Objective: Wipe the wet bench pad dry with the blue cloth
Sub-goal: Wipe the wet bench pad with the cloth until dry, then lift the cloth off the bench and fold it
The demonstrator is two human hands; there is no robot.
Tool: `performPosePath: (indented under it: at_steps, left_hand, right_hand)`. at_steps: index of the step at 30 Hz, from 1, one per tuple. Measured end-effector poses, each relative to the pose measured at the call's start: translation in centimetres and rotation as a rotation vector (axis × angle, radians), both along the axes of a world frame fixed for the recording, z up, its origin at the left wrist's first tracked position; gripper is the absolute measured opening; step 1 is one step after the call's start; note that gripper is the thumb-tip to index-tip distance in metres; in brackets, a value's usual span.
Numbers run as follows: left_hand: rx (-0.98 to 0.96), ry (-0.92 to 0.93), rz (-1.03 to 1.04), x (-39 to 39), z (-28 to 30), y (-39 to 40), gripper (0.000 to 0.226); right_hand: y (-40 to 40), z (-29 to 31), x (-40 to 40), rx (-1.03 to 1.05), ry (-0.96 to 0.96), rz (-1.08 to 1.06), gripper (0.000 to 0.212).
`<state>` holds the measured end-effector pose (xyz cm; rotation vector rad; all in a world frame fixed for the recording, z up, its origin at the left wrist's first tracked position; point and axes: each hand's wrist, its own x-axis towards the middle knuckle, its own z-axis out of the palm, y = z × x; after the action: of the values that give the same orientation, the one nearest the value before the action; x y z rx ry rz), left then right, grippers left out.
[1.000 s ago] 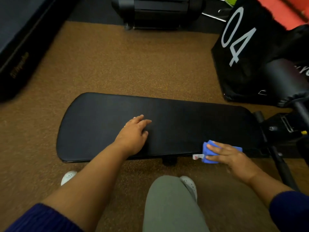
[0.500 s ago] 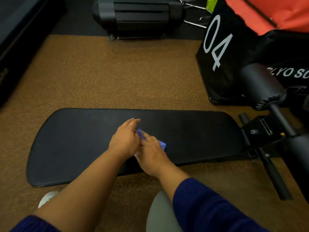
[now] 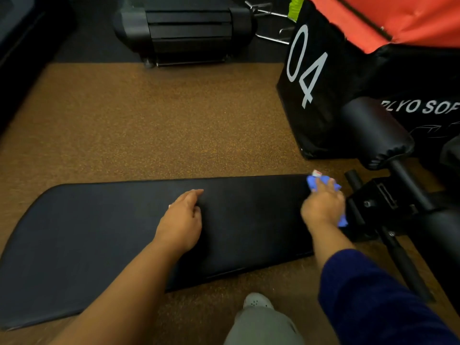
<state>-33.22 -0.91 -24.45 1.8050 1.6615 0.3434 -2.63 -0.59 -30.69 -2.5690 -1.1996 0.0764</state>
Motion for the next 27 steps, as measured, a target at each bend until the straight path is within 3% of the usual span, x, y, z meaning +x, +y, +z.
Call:
performPosePath:
  at_steps: [2, 4, 7, 9, 12, 14, 17, 20, 23, 27]
  left_hand:
    - [0.033, -0.019, 0.009, 0.0, 0.2, 0.6, 0.046]
    - [0.075, -0.030, 0.013, 0.0, 0.4, 1.4, 0.046]
    - [0.128, -0.053, -0.012, 0.4, 0.5, 2.5, 0.044]
    - [0.146, -0.050, -0.041, 0.7, 0.6, 3.0, 0.043]
    - [0.151, -0.030, -0.085, 1.6, 0.5, 3.5, 0.044]
    - [0.124, -0.022, -0.100, 2.4, 0.4, 3.3, 0.044]
    - [0.078, -0.023, -0.139, 4.1, 0.0, 2.5, 0.044]
    - [0.052, -0.029, -0.190, 6.0, 0.1, 1.7, 0.045]
    - [0.046, -0.041, -0.228, 7.6, 0.5, 1.1, 0.045]
    - [0.041, -0.047, -0.268, 9.1, 1.0, 0.4, 0.045]
  right_hand:
    - [2.1, -0.1, -5.9, 0.047, 0.012, 0.193, 0.032]
    - [3.1, 0.5, -14.1, 0.131, 0.059, 0.547, 0.020]
    - [3.4, 0.8, -22.6, 0.052, 0.098, 0.948, 0.033]
    - [4.0, 0.6, -21.7, 0.031, 0.172, 0.995, 0.039]
    - [3.6, -0.9, -14.6, 0.127, 0.195, 0.883, 0.042]
    - [3.7, -1.4, -8.1, 0.154, 0.160, 0.687, 0.050]
    - [3.4, -0.1, 1.4, 0.024, 0.043, 0.481, 0.054]
    - [1.8, 1.3, 7.9, -0.056, 0.090, 0.258, 0.043]
    - [-1.6, 1.7, 9.2, -0.159, 0.185, 0.027, 0.036]
    - [-6.7, 1.7, 5.5, -0.083, 0.201, -0.135, 0.043]
